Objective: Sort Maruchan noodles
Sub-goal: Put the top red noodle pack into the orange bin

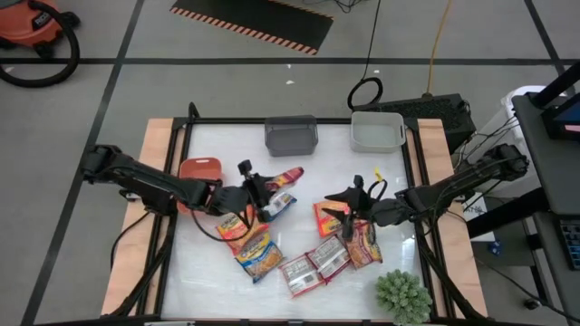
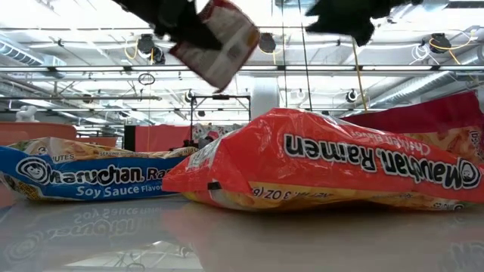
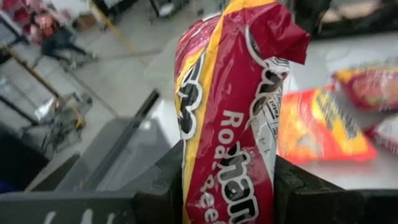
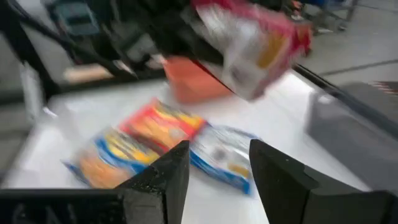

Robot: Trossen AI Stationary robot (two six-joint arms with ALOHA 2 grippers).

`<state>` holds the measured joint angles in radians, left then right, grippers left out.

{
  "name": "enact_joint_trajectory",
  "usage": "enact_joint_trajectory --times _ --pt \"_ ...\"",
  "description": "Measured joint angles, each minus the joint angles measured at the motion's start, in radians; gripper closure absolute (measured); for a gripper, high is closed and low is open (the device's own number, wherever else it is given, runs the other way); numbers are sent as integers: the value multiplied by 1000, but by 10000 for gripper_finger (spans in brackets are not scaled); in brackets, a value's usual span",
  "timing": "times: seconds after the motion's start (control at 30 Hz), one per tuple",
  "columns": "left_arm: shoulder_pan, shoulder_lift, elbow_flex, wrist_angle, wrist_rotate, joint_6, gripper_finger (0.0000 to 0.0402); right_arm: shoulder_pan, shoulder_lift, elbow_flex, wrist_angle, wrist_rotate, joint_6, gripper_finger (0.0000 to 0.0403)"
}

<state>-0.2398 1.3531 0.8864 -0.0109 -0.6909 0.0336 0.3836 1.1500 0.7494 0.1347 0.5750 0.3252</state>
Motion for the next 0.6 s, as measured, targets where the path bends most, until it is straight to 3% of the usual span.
enact_joint_trajectory --times 0.17,0.27,0.6 --pt "-3 -61 -1 -150 -29 -104 269 13 34 0 279 -107 -59 241" --pt "0 -62 -1 -192 -48 -145 269 29 69 0 383 -107 -105 241" --pt "5 -59 -1 -446 -64 -373 269 15 168 0 483 -103 -129 241"
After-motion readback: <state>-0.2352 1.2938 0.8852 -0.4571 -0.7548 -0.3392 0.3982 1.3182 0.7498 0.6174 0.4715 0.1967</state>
